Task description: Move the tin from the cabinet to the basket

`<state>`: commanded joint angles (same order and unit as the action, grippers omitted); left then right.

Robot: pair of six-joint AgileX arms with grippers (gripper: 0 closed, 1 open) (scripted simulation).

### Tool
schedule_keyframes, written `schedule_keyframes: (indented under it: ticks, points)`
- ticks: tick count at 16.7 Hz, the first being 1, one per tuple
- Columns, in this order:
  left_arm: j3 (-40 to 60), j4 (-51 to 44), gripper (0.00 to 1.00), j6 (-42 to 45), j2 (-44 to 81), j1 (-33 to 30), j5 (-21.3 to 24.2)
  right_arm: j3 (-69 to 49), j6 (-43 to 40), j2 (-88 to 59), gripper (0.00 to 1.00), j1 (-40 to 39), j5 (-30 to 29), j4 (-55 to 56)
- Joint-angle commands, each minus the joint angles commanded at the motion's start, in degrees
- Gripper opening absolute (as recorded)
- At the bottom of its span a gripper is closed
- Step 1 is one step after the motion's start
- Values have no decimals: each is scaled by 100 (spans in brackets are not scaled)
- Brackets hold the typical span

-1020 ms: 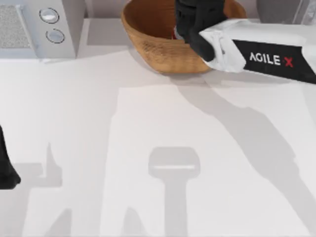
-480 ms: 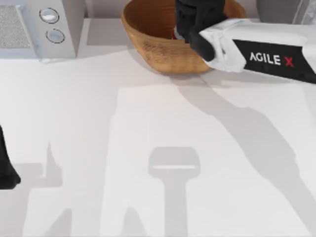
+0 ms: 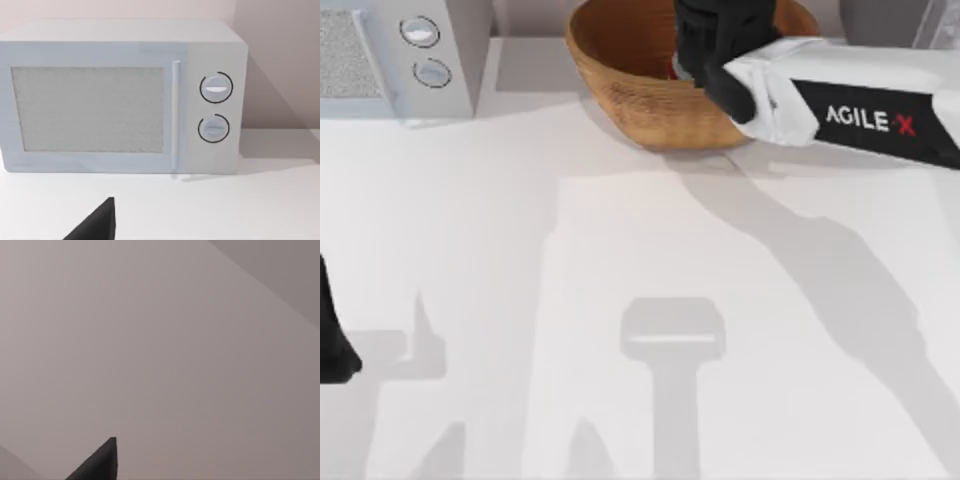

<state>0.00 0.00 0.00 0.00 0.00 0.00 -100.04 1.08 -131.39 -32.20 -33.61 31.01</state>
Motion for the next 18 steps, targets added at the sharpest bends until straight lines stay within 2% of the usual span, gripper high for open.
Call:
schedule_keyframes:
  ticks: [13, 18]
  points:
    - [0, 0, 100, 0, 0, 0, 0, 44, -1, 57, 100, 3, 16, -13]
    - [0, 0, 100, 0, 0, 0, 0, 951, -26, 1245, 100, 329, 341, -305]
